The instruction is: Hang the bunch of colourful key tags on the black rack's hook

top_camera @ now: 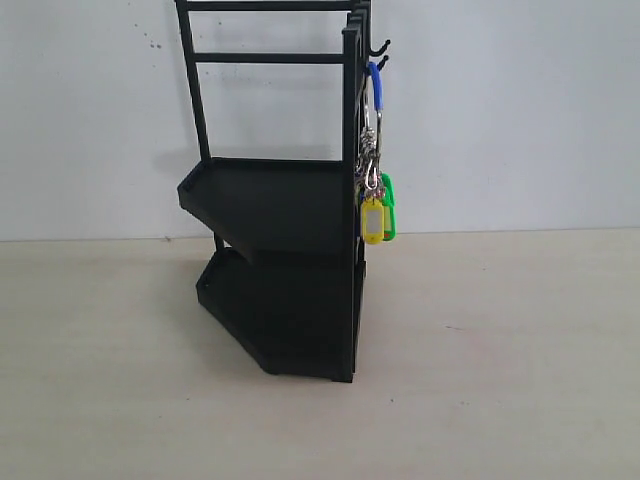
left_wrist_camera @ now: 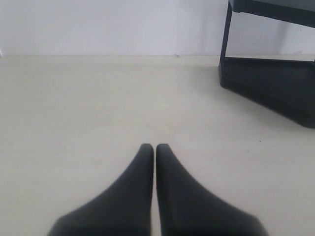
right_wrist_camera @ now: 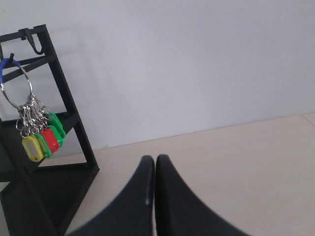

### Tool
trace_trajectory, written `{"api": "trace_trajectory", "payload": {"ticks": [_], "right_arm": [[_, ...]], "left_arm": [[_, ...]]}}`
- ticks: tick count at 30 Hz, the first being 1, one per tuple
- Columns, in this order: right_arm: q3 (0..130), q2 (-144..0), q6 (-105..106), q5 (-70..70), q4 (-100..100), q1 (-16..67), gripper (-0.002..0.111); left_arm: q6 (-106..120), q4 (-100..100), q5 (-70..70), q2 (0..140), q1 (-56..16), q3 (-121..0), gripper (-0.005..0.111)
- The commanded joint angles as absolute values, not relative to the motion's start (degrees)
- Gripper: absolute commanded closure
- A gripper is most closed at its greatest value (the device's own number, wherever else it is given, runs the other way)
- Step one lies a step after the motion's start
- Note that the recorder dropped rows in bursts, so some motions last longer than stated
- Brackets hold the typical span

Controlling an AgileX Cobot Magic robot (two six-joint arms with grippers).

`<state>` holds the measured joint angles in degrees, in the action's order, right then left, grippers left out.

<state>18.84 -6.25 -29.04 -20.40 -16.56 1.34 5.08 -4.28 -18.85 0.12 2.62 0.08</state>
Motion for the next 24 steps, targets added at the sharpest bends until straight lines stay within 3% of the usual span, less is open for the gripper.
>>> {"api": "trace_trajectory", "payload": {"ticks": [1,7,17,24], "right_arm": [[18.7,-5.9,-9.5,-19.5,-3.7,1.1,0.108],[18.0,-5.9,-2.5,-18.5,1.7,1.1,0.108],[0.0,-0.7,-2.5,-4.6,2.3,1.1,0.108],[0.0,0.0,-2.5,-13.5,2.2,1.1,0.108]], "left_arm": [[4.5,-4.7,-18.0,0.0,2.8,0.0,0.102],[4.5,-4.7,-18.0,0.0,2.8,0.0,0.102],[4.5,-4.7,-18.0,0.0,2.8,0.0,0.102],[4.5,-4.7,-18.0,0.0,2.8,0.0,0.102]]}}
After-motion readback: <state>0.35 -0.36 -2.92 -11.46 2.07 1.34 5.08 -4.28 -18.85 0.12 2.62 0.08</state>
